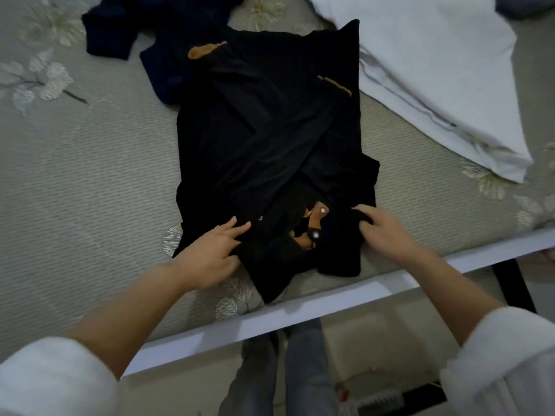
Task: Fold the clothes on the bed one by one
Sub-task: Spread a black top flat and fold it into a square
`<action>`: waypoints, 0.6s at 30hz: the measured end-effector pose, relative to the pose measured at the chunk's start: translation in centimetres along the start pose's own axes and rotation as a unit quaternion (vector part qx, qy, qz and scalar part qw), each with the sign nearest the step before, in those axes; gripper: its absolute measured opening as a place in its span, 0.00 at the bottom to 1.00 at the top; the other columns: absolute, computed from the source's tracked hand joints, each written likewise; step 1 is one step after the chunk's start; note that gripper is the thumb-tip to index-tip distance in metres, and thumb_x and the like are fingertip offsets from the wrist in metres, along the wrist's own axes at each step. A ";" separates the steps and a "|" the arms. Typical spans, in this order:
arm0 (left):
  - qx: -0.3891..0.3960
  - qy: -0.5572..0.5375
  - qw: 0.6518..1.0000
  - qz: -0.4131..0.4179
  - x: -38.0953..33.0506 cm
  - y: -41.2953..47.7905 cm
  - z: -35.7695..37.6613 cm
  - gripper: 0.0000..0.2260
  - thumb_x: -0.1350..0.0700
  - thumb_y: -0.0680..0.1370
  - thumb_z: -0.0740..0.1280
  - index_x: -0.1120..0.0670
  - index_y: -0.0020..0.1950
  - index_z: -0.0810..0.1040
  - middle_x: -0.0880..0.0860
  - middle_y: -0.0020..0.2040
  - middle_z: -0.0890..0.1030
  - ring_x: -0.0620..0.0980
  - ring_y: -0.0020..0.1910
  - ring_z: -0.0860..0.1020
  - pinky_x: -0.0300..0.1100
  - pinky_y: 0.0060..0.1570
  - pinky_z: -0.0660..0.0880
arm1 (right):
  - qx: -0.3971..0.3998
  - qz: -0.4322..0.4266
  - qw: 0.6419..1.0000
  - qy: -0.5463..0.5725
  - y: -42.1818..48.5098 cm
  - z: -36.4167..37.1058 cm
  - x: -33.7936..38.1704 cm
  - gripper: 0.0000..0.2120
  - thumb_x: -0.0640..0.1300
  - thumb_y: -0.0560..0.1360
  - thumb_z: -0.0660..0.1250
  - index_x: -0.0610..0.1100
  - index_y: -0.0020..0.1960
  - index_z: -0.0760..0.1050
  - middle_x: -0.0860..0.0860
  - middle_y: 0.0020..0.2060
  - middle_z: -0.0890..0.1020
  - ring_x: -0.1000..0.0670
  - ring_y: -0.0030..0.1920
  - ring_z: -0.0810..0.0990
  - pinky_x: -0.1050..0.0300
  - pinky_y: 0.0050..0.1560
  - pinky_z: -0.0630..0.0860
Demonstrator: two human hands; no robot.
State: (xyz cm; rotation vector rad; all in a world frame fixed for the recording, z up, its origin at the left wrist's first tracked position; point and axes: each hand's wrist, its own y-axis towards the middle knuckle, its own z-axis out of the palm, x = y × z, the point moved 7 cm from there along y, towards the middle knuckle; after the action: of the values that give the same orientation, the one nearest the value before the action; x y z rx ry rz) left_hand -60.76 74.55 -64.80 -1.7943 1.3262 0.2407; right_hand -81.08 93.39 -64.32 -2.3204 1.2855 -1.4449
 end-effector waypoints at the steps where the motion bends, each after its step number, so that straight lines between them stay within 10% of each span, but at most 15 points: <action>1: -0.002 -0.028 1.000 -0.009 -0.3 -0.3 -0.2 0.23 0.63 0.78 0.59 0.52 0.73 0.67 0.49 0.77 0.59 0.46 0.77 0.50 0.30 0.70 0.44 | 0.008 0.024 0.999 0.034 -0.2 -0.5 -0.1 0.16 0.30 0.74 0.57 0.47 0.39 0.76 0.61 0.33 0.78 0.59 0.38 0.75 0.73 0.37 0.68; 3: 0.008 -0.057 0.998 -0.021 -1.1 -1.2 -0.2 0.21 0.63 0.77 0.59 0.55 0.70 0.72 0.51 0.71 0.71 0.47 0.73 0.63 0.27 0.65 0.54 | 0.059 0.066 0.996 0.028 -1.1 -0.6 -0.6 0.13 0.31 0.74 0.57 0.41 0.36 0.74 0.58 0.27 0.75 0.55 0.32 0.72 0.70 0.30 0.65; 7: 0.109 -0.068 0.989 -0.078 -2.7 -3.6 1.7 0.13 0.57 0.77 0.61 0.51 0.32 0.72 0.47 0.35 0.77 0.47 0.42 0.79 0.31 0.39 0.69 | 0.188 0.135 0.973 -0.009 -4.3 0.2 -1.9 0.11 0.32 0.75 0.60 0.38 0.36 0.76 0.52 0.28 0.79 0.58 0.31 0.76 0.66 0.35 0.70; 12: 0.227 -0.161 0.946 -0.164 -2.8 -5.0 3.4 0.11 0.45 0.74 0.61 0.51 0.44 0.77 0.45 0.46 0.81 0.44 0.49 0.78 0.37 0.54 0.73 | 0.312 0.201 0.925 -0.078 -7.4 -0.2 -3.2 0.09 0.42 0.74 0.65 0.40 0.39 0.81 0.48 0.39 0.85 0.52 0.42 0.83 0.60 0.45 0.78; 15: 0.221 -0.253 0.919 -0.205 -2.7 -4.3 1.3 0.10 0.49 0.76 0.63 0.49 0.39 0.80 0.45 0.38 0.84 0.43 0.42 0.82 0.31 0.41 0.75 | 0.325 0.225 0.917 -0.044 -6.5 -1.4 -2.4 0.08 0.43 0.75 0.66 0.43 0.40 0.81 0.50 0.37 0.85 0.53 0.39 0.83 0.63 0.41 0.76; 18: 0.168 -0.329 0.894 -0.253 -1.5 -2.7 -2.0 0.12 0.48 0.76 0.65 0.54 0.52 0.81 0.52 0.48 0.85 0.50 0.49 0.83 0.43 0.53 0.79 | 0.292 0.212 0.932 -0.021 -3.0 -3.6 -0.7 0.09 0.42 0.75 0.65 0.41 0.44 0.83 0.46 0.39 0.85 0.50 0.39 0.84 0.62 0.39 0.76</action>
State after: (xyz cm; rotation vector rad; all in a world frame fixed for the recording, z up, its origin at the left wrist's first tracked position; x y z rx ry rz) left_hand -59.78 74.30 -61.26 -1.4971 0.3716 0.2763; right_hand -82.25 96.90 -61.41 -1.5688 1.0628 -1.3724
